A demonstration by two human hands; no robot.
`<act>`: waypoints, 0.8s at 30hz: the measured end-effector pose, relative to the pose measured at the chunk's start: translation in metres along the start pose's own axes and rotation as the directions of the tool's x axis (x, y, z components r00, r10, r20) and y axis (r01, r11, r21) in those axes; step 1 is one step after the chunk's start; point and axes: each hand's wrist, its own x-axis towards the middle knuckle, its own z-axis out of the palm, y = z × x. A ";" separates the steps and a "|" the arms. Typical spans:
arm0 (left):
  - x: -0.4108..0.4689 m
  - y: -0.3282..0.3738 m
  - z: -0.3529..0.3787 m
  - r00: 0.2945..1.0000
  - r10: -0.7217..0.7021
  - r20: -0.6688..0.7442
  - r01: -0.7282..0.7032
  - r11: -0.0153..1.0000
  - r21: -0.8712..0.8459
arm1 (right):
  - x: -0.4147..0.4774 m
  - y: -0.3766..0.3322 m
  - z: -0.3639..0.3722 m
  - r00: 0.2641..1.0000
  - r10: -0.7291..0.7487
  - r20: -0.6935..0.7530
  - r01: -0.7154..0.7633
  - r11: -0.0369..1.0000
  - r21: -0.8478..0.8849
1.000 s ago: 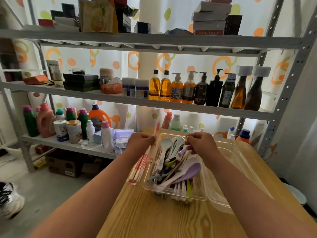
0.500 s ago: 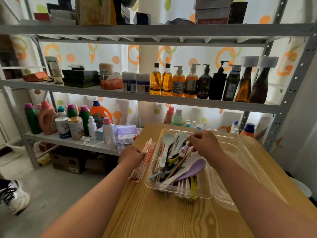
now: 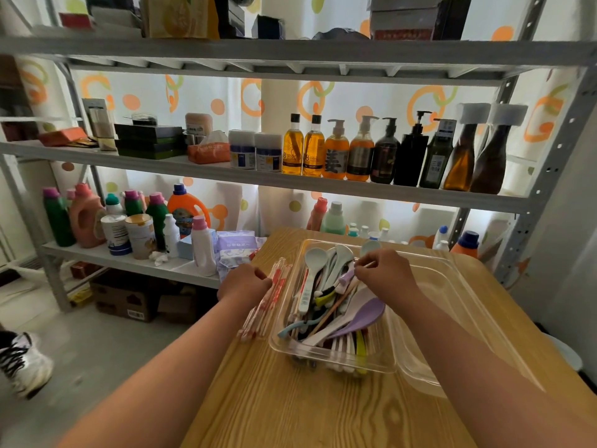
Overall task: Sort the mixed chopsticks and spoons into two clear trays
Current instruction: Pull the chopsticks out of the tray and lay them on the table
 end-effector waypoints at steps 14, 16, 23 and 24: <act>-0.021 0.035 0.001 0.988 0.128 -0.090 -0.142 0.976 -0.166 | -0.015 -0.011 0.024 0.822 -0.215 0.528 0.464 0.791 -0.399; -0.022 0.038 0.001 0.988 0.128 -0.090 -0.142 0.973 -0.182 | -0.015 -0.012 0.028 0.799 -0.269 0.538 0.549 0.692 -0.469; -0.032 0.048 -0.002 0.986 0.153 -0.061 -0.163 0.960 -0.227 | -0.022 -0.008 0.028 0.699 -0.551 0.456 0.712 0.479 -0.513; -0.034 0.049 -0.003 0.986 0.155 -0.065 -0.166 0.958 -0.233 | -0.022 -0.007 0.026 0.694 -0.577 0.429 0.715 0.488 -0.500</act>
